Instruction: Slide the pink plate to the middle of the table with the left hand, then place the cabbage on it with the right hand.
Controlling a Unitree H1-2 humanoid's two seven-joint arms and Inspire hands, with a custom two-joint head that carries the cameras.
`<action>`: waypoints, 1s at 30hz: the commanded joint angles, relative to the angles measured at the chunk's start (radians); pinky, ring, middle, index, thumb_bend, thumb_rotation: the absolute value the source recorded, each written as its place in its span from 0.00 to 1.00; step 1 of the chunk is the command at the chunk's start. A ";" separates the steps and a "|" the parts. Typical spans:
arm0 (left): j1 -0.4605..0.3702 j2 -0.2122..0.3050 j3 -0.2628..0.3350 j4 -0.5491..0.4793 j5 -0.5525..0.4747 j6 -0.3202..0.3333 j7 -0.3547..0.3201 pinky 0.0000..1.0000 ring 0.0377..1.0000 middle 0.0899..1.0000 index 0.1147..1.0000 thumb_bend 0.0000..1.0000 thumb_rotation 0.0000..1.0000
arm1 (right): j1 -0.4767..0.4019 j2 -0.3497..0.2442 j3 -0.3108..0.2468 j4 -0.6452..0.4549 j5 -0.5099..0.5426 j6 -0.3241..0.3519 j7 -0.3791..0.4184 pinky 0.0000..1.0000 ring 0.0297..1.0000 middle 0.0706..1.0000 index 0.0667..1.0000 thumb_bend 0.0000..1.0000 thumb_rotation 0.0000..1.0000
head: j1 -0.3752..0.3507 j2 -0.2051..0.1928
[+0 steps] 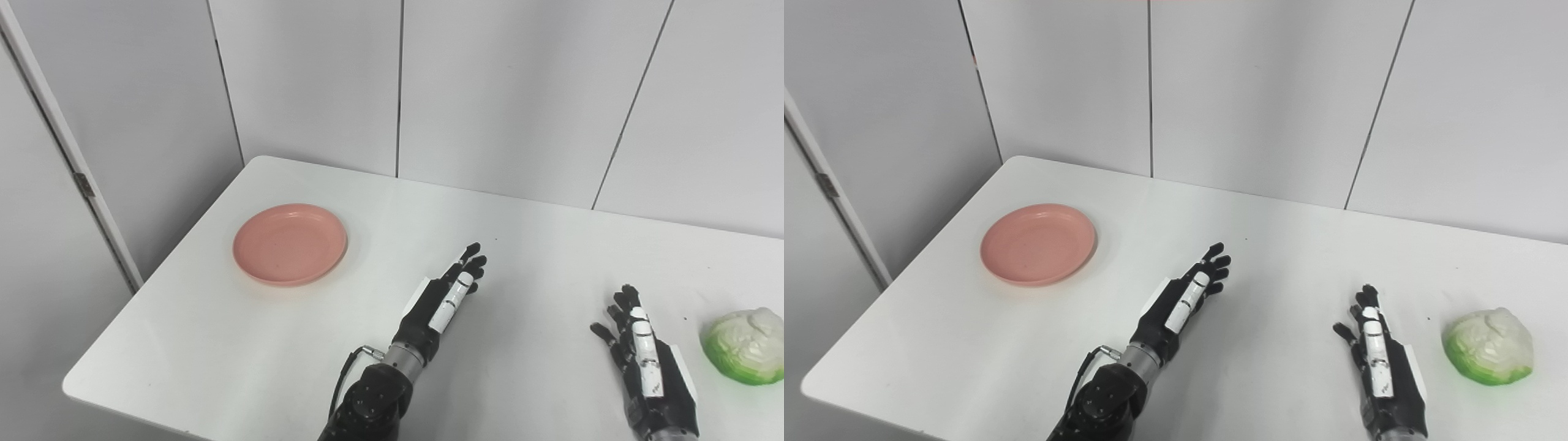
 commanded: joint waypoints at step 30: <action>0.041 0.009 0.021 -0.237 -0.035 0.089 -0.005 0.98 0.96 0.95 0.95 0.55 1.00 | -0.019 0.003 -0.008 -0.015 -0.009 -0.016 0.006 1.00 1.00 1.00 1.00 0.18 1.00 | 0.011 0.024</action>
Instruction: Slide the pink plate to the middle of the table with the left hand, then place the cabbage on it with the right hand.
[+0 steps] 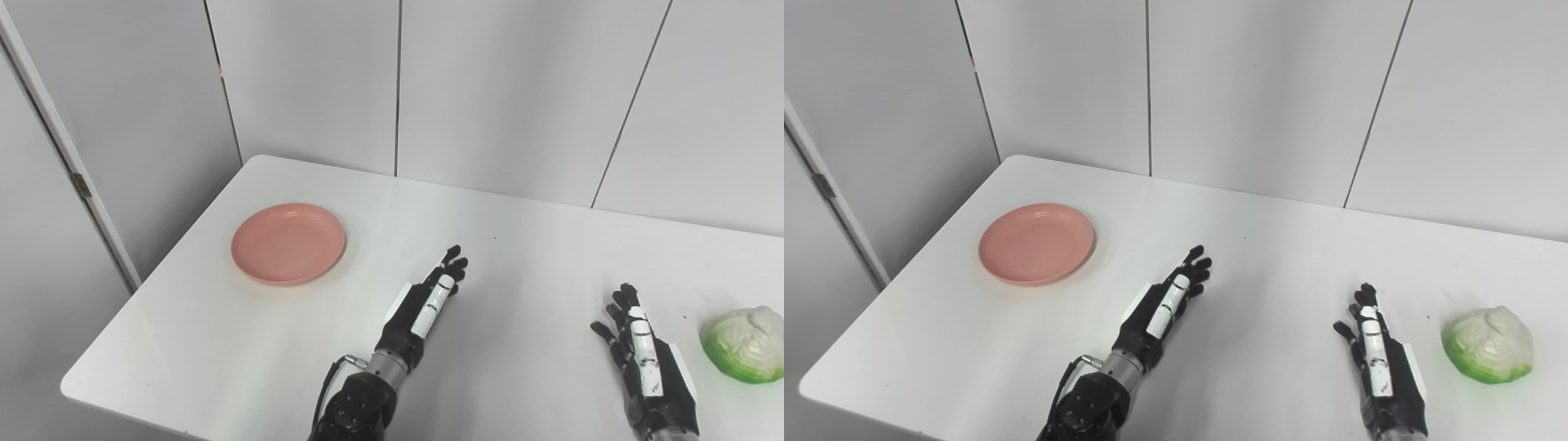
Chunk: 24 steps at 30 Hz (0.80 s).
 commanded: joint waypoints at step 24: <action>-0.133 0.043 0.093 -0.303 -0.045 0.101 0.033 0.98 0.95 0.95 0.95 0.52 1.00 | -0.021 0.003 -0.007 -0.003 0.017 -0.018 -0.002 1.00 1.00 1.00 1.00 0.17 1.00 | 0.020 -0.008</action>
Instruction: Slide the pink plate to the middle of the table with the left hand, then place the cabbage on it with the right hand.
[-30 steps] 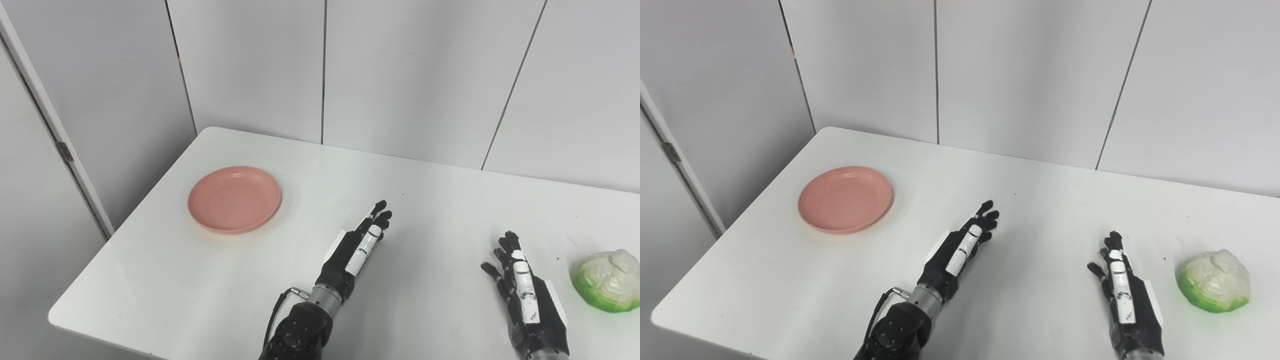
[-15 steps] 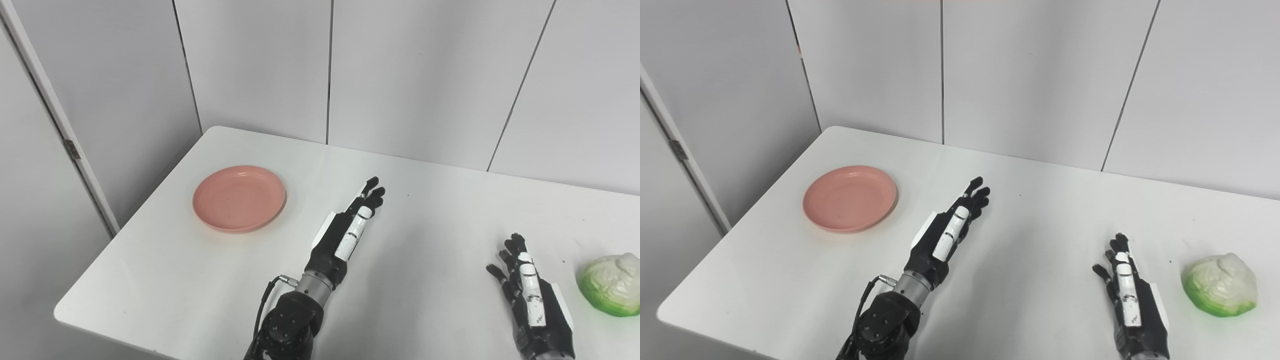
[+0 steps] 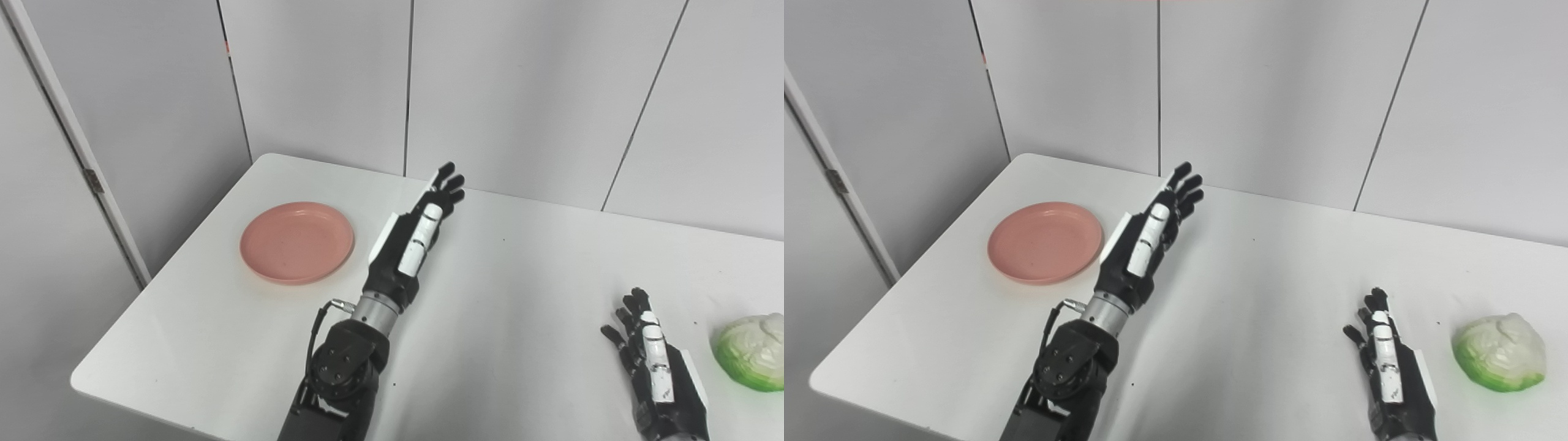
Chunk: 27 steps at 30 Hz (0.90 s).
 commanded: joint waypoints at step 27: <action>-0.131 0.204 0.229 0.000 -0.030 0.012 0.110 0.94 0.93 0.94 0.93 0.50 1.00 | -0.015 -0.007 0.006 -0.027 -0.007 0.003 0.003 1.00 1.00 1.00 1.00 0.17 1.00 | 0.025 0.001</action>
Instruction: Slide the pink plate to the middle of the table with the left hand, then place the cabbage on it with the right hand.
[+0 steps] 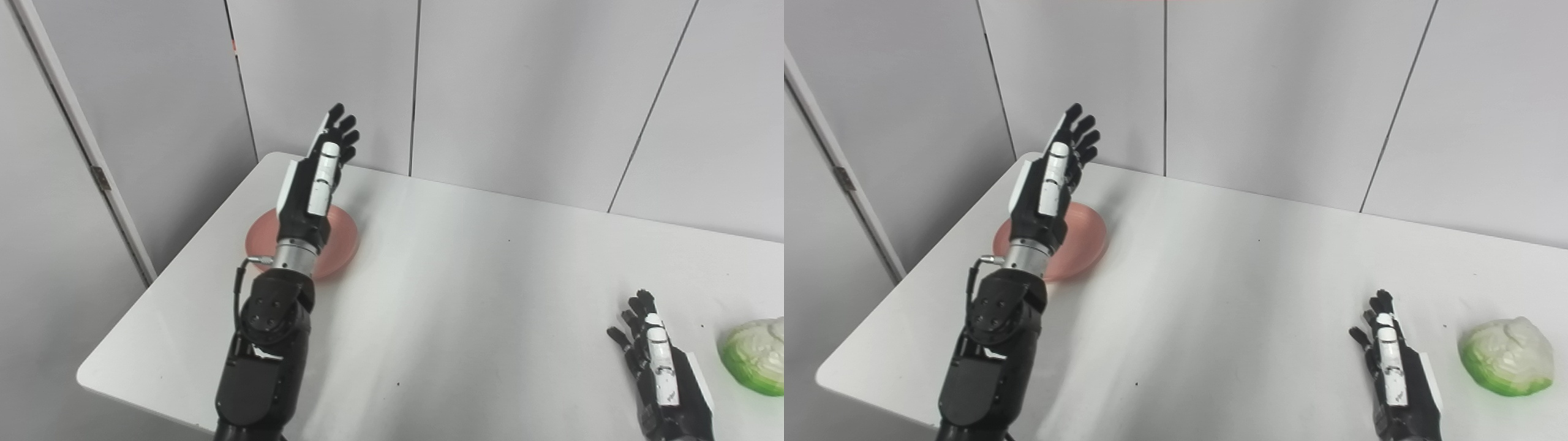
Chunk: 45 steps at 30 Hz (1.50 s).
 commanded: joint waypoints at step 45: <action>-0.134 0.240 0.249 0.407 -0.278 -0.052 0.014 0.92 0.92 0.91 0.90 0.44 1.00 | -0.015 -0.003 0.001 -0.026 -0.004 -0.004 0.005 1.00 1.00 1.00 1.00 0.15 1.00 | 0.022 0.002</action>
